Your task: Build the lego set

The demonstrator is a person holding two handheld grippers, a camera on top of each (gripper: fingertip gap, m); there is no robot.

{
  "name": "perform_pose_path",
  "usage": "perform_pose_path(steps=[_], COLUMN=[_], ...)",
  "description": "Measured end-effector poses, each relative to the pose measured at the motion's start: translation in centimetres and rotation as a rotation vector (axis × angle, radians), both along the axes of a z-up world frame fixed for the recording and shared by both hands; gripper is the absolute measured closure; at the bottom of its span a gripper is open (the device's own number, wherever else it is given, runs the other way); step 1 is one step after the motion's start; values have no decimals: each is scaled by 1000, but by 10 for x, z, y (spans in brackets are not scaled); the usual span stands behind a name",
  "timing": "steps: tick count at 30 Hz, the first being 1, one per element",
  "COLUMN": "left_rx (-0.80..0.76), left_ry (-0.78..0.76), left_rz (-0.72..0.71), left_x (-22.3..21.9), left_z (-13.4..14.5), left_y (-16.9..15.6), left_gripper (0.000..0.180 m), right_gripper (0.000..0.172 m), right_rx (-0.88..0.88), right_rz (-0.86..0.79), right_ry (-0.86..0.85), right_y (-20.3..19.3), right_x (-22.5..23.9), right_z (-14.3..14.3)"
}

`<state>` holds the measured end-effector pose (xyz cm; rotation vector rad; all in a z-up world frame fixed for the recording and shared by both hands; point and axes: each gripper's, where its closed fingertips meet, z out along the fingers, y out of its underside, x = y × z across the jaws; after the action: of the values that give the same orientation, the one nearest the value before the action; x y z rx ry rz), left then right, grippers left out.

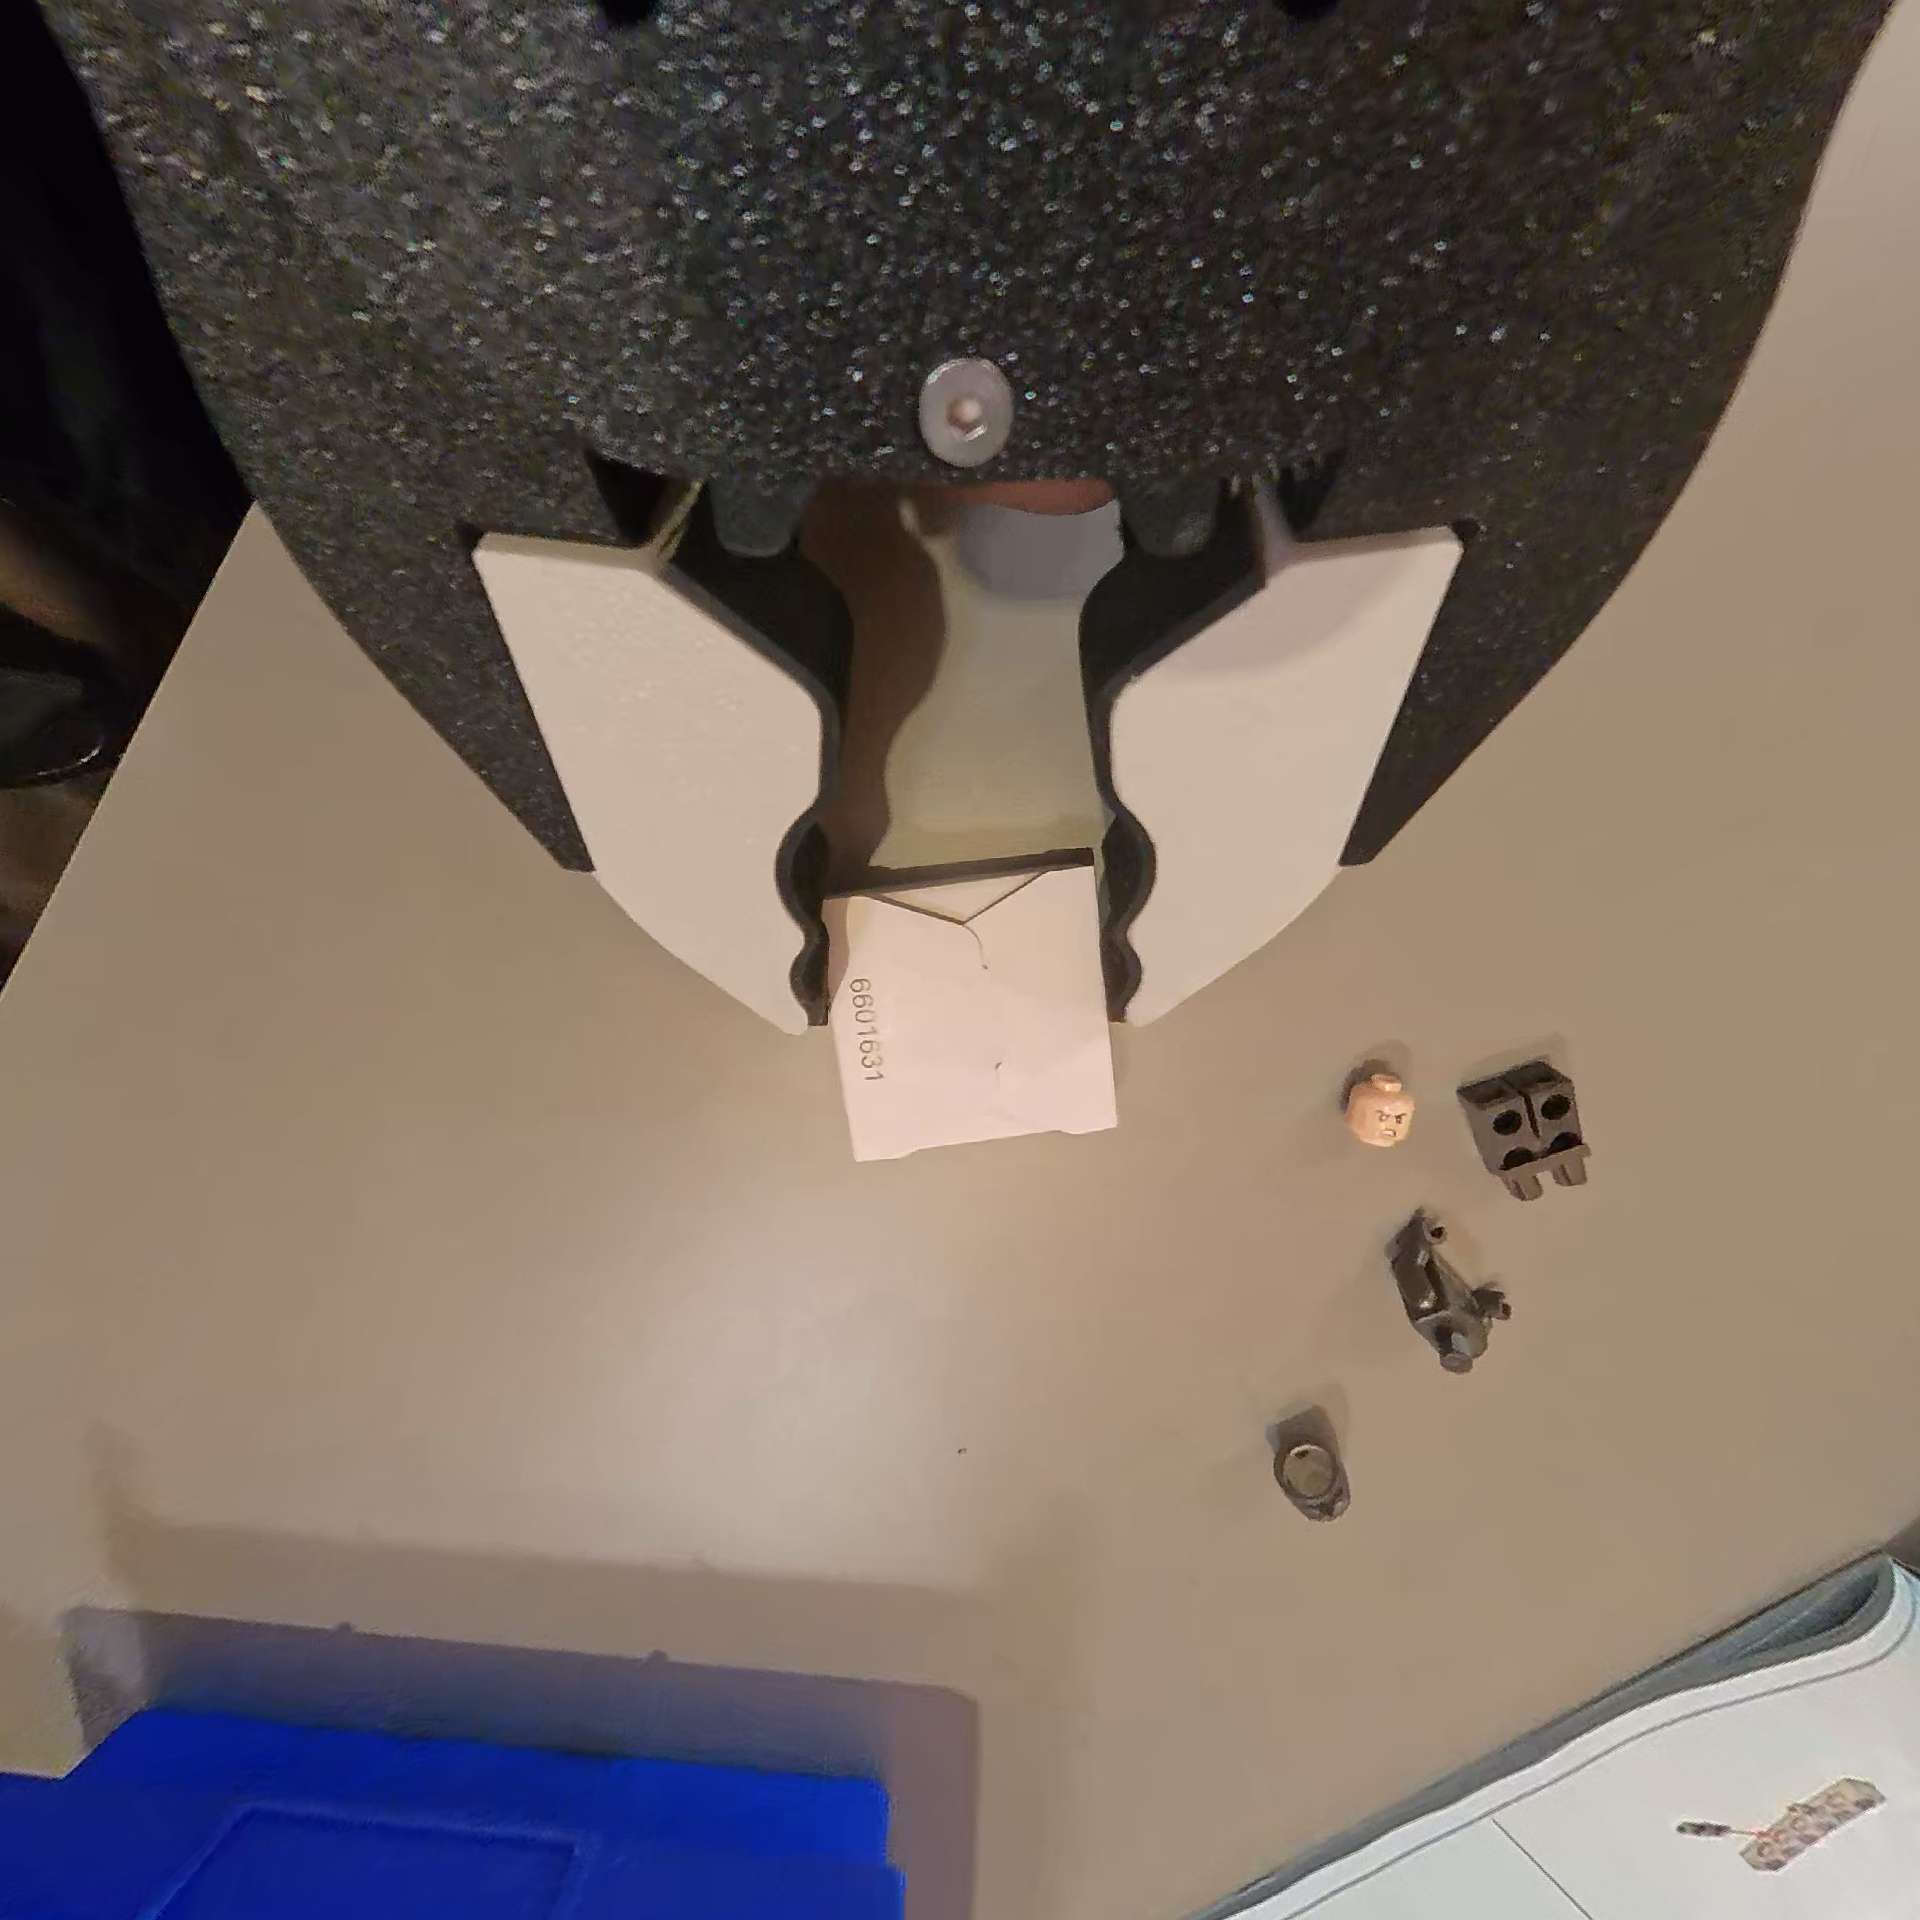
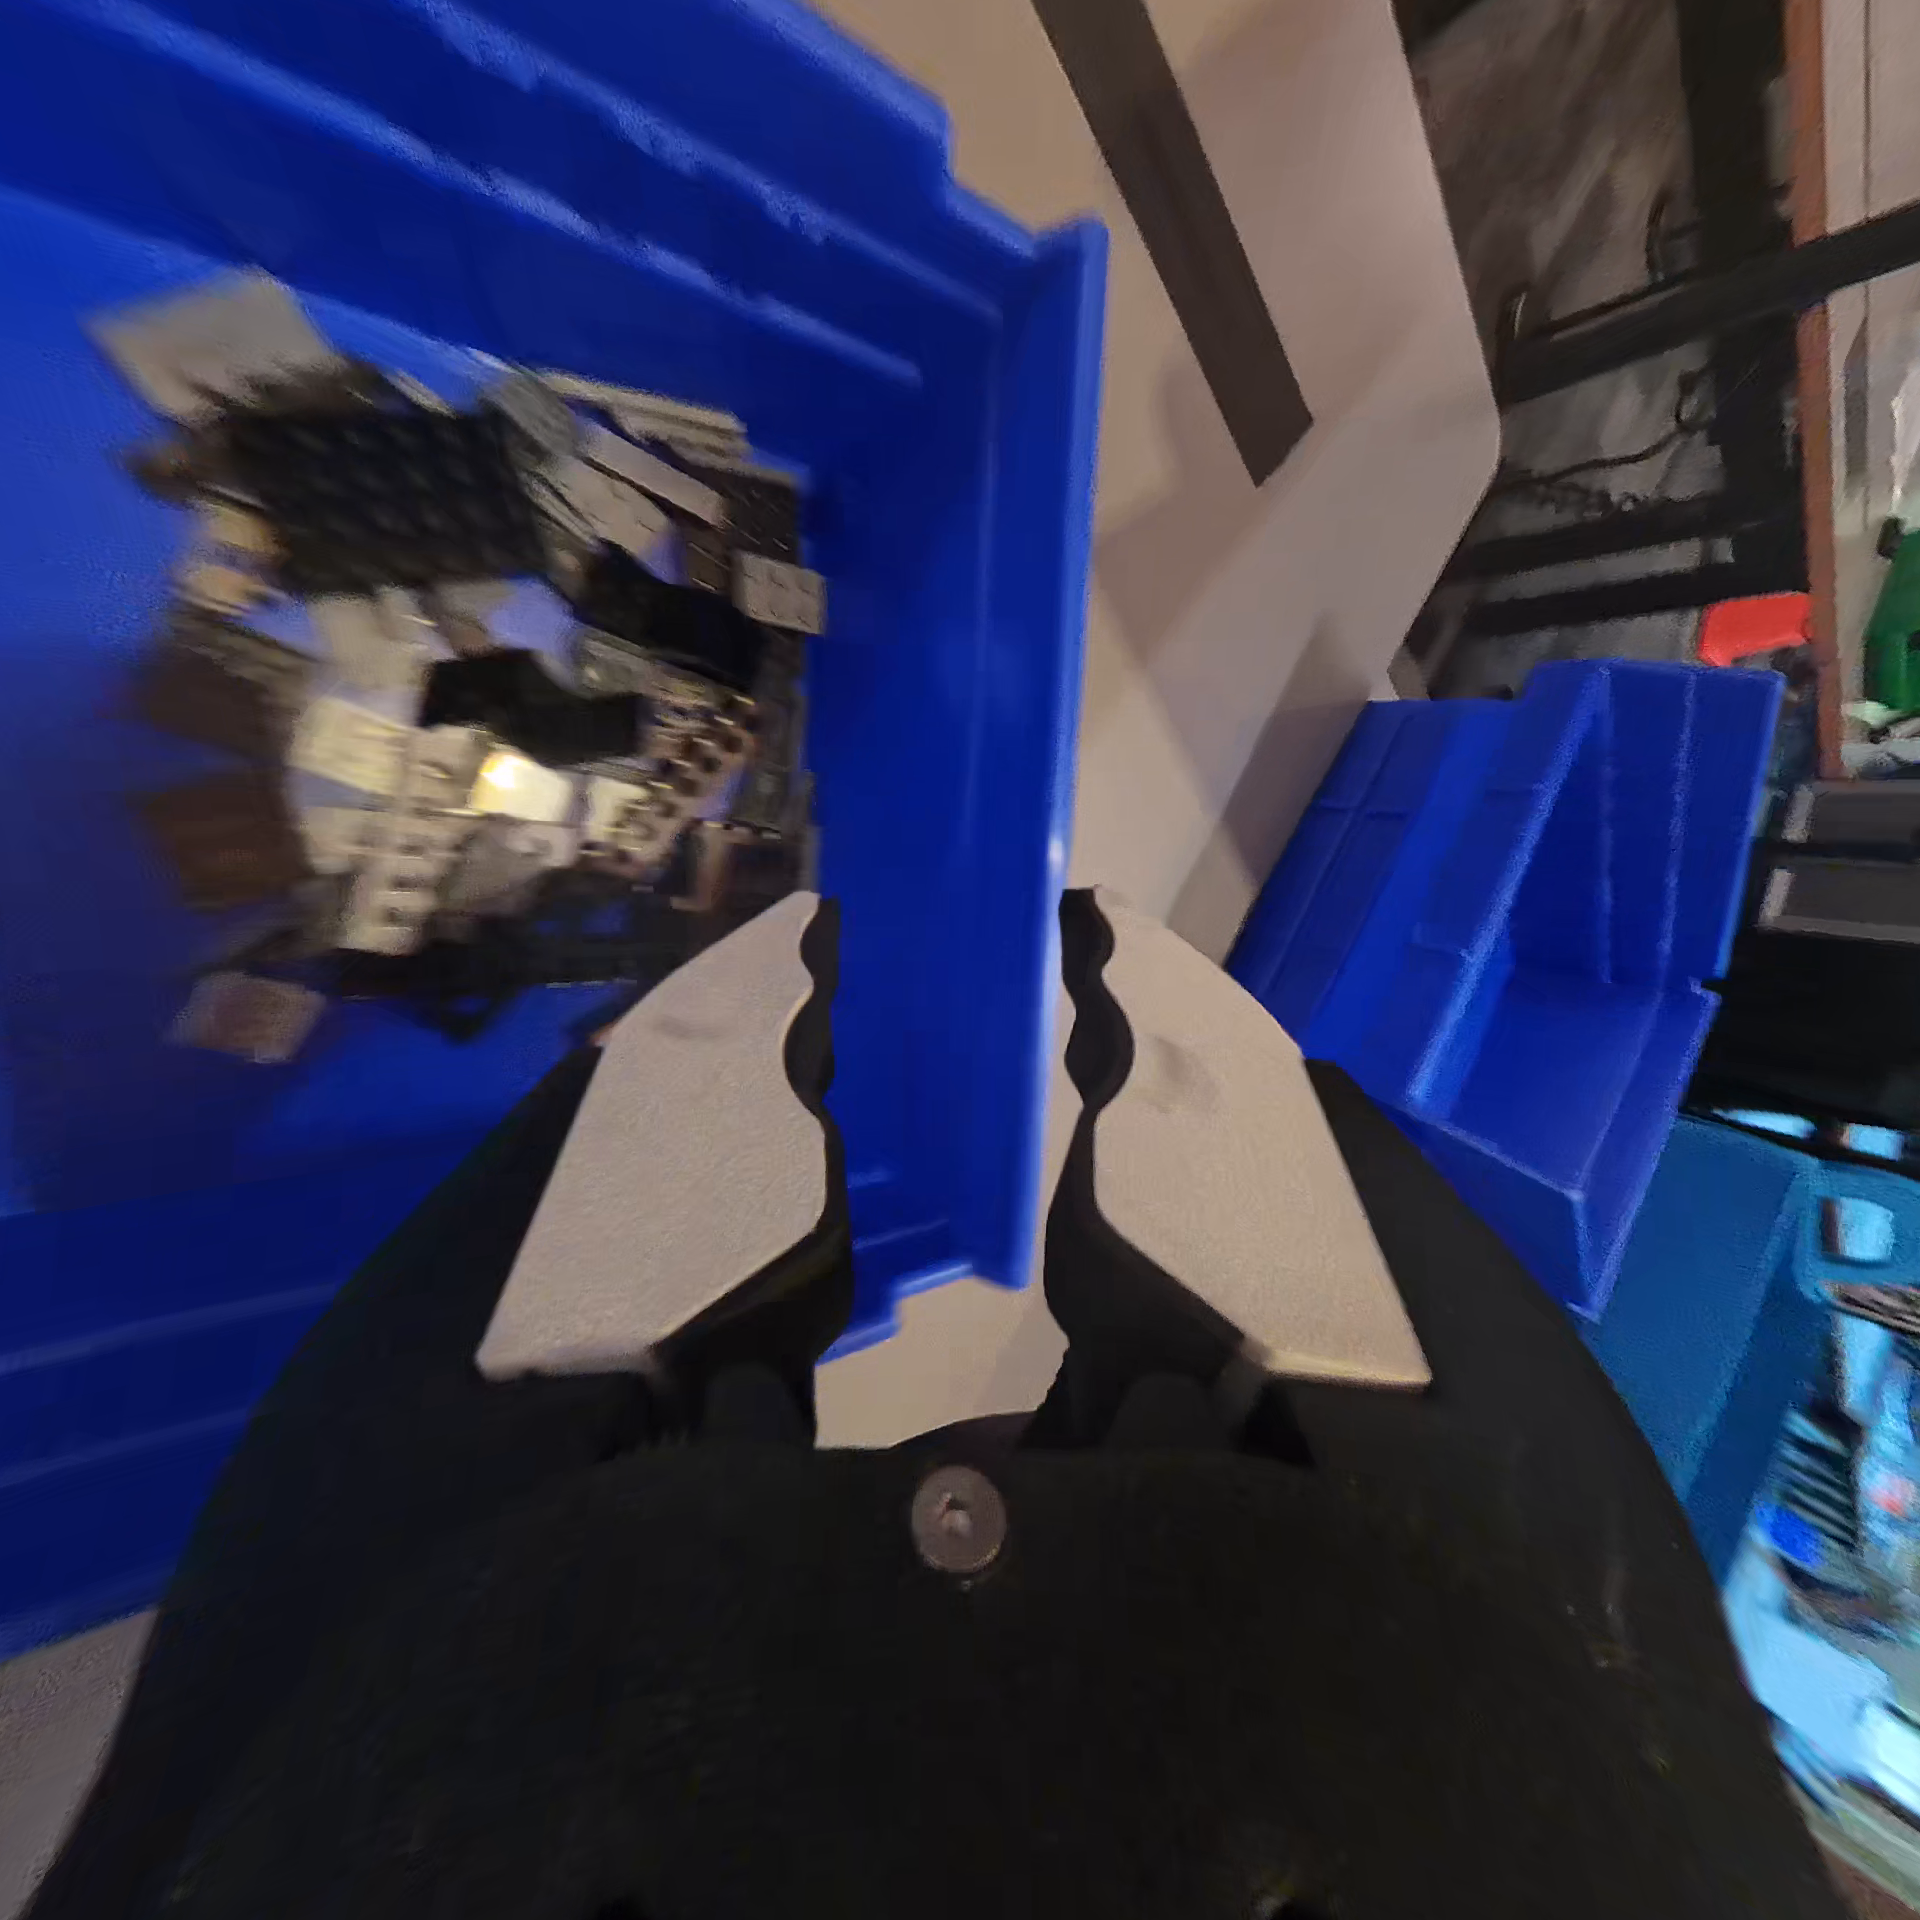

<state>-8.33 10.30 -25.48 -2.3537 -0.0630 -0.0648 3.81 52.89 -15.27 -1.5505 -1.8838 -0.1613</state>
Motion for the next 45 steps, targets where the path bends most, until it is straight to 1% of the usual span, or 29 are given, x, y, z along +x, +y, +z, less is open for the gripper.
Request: perform_pose_path(steps=[4, 7, 10, 13, 15, 17, 19, 22, 25, 27, 30, 33, 35, 37, 40, 42, 43, 45], left_rx=[-1, -6, -5, 2, 3, -3, -4, -3, -1, -1, 1, 0, 4, 18, 57, 99, 121, 163], left_ry=[0, 23, 26, 16, 8, 13, 11, -3, -5, -2, -5, -3, -11, -25, -40, -58, -68, -67], left_rz=[-11, -17, -6, 21, 25, 26, 27, 22, 16, 13, 8, 3, 1, -1, 5, 15, 28, 64], left_x=[3, 4, 4, 1, 1, 1, 1, 4, 9, 12, 15, 17, 18, 17, 14, 11, 9, 1], left_z=[0, -1, -1, 0, 0, -1, -1, 0, 0, 0, 0, 0, 0, 2, 8, 14, 18, 24], left_y=[6, 9, 10, 9, 8, 8, 10, 15, 21, 24, 30, 33, 35, 38, 43, 46, 48, 48], left_gripper=[129, 129, 129, 129, 129, 129, 129, 129, 129, 129, 129, 129, 129, 129, 129, 129, 129, 129], right_gripper=[126, 127, 126, 125, 125, 125, 128, 129, 122, 124, 124, 126, 128, 129, 130, 134, 138, 139], right_rx=[-138, -238, -287, -318, -341, -327, -281, -285, -251, -217, -188, -201, -223, -276, -368, -440, -478, -547], right_rz=[149, 270, 332, 353, 359, 349, 318, 284, 239, 204, 193, 226, 280, 350, 477, 545, 557, 518], right_ry=[110, 131, 103, 106, 127, 122, 99, 125, 93, 71, 85, 159, 194, 218, 232, 262, 285, 316], right_y=[-86, -150, -191, -217, -229, -232, -225, -218, -201, -188, -180, -188, -202, -225, -272, -306, -320, -339], right_x=[7, 19, 34, 45, 48, 51, 54, 55, 64, 71, 77, 75, 69, 57, 33, 13, 0, -27], right_z=[12, 8, -4, -10, -12, -17, -25, -27, -31, -33, -25, -5, 3, 4, -2, -7, -11, -24])
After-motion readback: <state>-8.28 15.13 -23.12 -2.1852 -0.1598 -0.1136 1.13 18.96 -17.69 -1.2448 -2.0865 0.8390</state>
